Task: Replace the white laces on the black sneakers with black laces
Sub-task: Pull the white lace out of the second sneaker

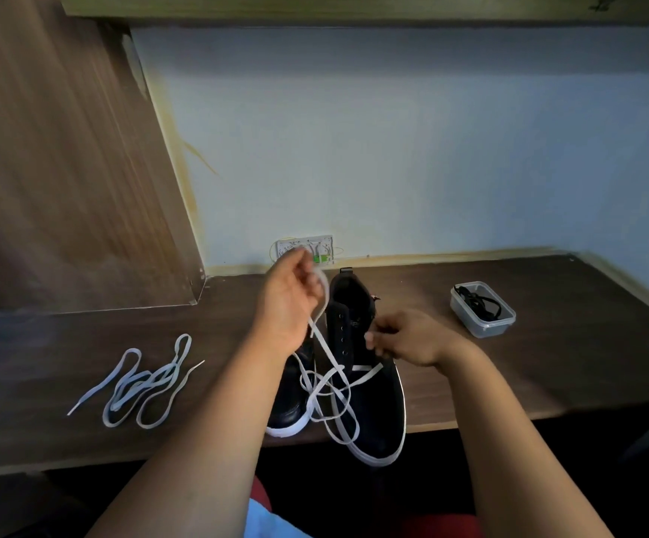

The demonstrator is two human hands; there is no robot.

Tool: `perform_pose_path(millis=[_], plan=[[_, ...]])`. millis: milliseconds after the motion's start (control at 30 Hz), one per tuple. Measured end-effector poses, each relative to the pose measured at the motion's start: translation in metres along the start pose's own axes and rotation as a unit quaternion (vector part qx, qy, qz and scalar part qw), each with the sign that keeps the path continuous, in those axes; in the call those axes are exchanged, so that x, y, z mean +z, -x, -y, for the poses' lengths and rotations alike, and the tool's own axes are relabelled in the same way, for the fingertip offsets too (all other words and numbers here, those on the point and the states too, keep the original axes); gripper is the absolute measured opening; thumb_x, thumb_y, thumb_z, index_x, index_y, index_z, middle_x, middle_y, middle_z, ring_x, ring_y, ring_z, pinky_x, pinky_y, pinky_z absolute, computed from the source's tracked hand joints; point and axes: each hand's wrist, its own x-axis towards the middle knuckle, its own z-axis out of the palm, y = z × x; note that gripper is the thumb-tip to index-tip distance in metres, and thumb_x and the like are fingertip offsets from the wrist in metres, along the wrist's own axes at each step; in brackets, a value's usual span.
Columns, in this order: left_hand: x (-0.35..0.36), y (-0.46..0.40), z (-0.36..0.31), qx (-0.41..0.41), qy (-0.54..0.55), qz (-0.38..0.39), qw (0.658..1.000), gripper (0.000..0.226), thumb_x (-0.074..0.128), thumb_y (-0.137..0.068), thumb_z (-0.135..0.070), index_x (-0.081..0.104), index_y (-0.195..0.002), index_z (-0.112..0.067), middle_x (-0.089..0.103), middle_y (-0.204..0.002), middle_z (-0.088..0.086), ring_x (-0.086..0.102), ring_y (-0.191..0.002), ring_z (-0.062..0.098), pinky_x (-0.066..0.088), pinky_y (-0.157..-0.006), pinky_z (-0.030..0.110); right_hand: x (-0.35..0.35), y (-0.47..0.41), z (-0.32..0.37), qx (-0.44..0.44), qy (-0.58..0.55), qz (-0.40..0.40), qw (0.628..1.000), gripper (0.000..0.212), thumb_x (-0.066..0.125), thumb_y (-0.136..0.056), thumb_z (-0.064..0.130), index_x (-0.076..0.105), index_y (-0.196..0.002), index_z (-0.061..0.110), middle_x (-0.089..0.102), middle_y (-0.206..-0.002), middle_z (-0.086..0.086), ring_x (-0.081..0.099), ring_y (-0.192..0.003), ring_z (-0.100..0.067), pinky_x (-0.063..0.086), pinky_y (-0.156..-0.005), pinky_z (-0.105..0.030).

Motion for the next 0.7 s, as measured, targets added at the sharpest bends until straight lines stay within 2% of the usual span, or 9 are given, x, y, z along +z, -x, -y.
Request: perform_pose_path(millis=[67,100,200,233,267,400,533,600,700], plan=[[-0.015,-0.004,-0.006,0.019,-0.17,-0.132,0.976,0.034,0.045,-0.093,-0.021,0.04,-0.059,-0.019,0.036,-0.05,-0.007,0.034,-0.046,0.009,0.028,-0.053,0.028,-0.006,0.002,0.001,-0.017,0.027,-0.034,0.999,0.013,0.061,-0.093,0.026,0.069,-0.09,0.017,0.064,-0.079,0.003,0.056,-0.071,-0.006,0.046,-0.067,-0.02],[-0.023,-0.006,-0.012,0.03,-0.329,-0.19,0.925,0.035,0.045,-0.093,-0.026,0.043,-0.058,-0.018,0.039,-0.051,-0.004,0.04,-0.05,0.013,0.028,-0.056,0.03,-0.009,0.003,0.001,-0.023,0.05,-0.041,0.998,0.011,0.062,-0.092,0.027,0.07,-0.093,0.02,0.064,-0.084,0.003,0.056,-0.076,-0.007,0.044,-0.071,-0.023],[-0.038,-0.006,-0.027,-0.041,-0.767,-0.214,0.604,0.031,0.047,-0.093,-0.043,0.062,-0.093,-0.016,0.062,-0.088,0.008,0.06,-0.087,0.03,0.037,-0.066,0.03,-0.006,0.003,0.001,-0.009,0.095,-0.018,0.995,0.009,0.065,-0.088,0.028,0.072,-0.094,0.027,0.065,-0.09,0.007,0.057,-0.086,-0.007,0.042,-0.07,-0.02],[-0.037,-0.004,-0.03,-0.067,-0.81,-0.193,0.549,0.035,0.052,-0.092,-0.045,0.058,-0.11,-0.015,0.062,-0.105,0.011,0.061,-0.1,0.032,0.039,-0.069,0.03,-0.002,0.001,0.002,-0.003,0.102,-0.006,0.995,0.009,0.066,-0.087,0.026,0.073,-0.093,0.029,0.065,-0.089,0.011,0.058,-0.086,-0.006,0.04,-0.069,-0.018],[-0.034,-0.001,-0.028,-0.075,-0.826,-0.17,0.532,0.044,0.057,-0.091,-0.046,0.051,-0.122,-0.016,0.059,-0.118,0.011,0.059,-0.109,0.032,0.039,-0.072,0.032,0.003,-0.001,0.002,-0.002,0.108,0.002,0.994,0.01,0.067,-0.086,0.024,0.073,-0.092,0.03,0.064,-0.086,0.013,0.058,-0.084,-0.004,0.04,-0.068,-0.016],[-0.013,0.004,0.0,0.016,-0.825,-0.029,0.564,0.052,0.068,-0.084,-0.044,0.045,-0.128,-0.026,0.044,-0.13,0.007,0.044,-0.123,0.031,0.044,-0.09,0.041,0.02,-0.009,0.008,0.003,0.138,0.014,0.99,0.007,0.069,-0.084,0.019,0.069,-0.087,0.025,0.055,-0.078,0.014,0.053,-0.075,-0.004,0.039,-0.061,-0.015],[-0.001,0.007,0.024,0.004,-0.874,0.142,0.464,0.035,0.05,-0.094,-0.051,0.066,-0.109,-0.023,0.045,-0.122,0.006,0.035,-0.119,0.03,0.039,-0.09,0.043,0.027,-0.012,0.009,-0.002,0.174,0.048,0.984,0.013,0.068,-0.085,0.024,0.059,-0.075,0.024,0.056,-0.08,0.004,0.054,-0.078,-0.013,0.039,-0.061,-0.02],[-0.002,0.006,0.028,-0.07,-0.871,0.172,0.455,0.053,0.034,-0.098,-0.055,0.071,-0.102,-0.017,0.05,-0.121,0.01,0.036,-0.12,0.03,0.037,-0.091,0.044,0.022,-0.011,0.003,0.016,0.101,0.066,0.993,0.007,0.064,-0.087,0.021,0.062,-0.08,0.02,0.058,-0.08,0.001,0.054,-0.076,-0.014,0.04,-0.066,-0.025],[-0.011,0.003,0.027,-0.194,-0.853,0.192,0.445,0.068,0.028,-0.098,-0.06,0.078,-0.082,-0.016,0.06,-0.118,0.009,0.048,-0.116,0.025,0.04,-0.098,0.043,0.018,-0.011,-0.012,0.058,-0.156,0.067,0.984,0.022,0.052,-0.088,0.008,0.056,-0.067,0.014,0.048,-0.065,-0.001,0.043,-0.061,-0.014,0.035,-0.059,-0.026]])
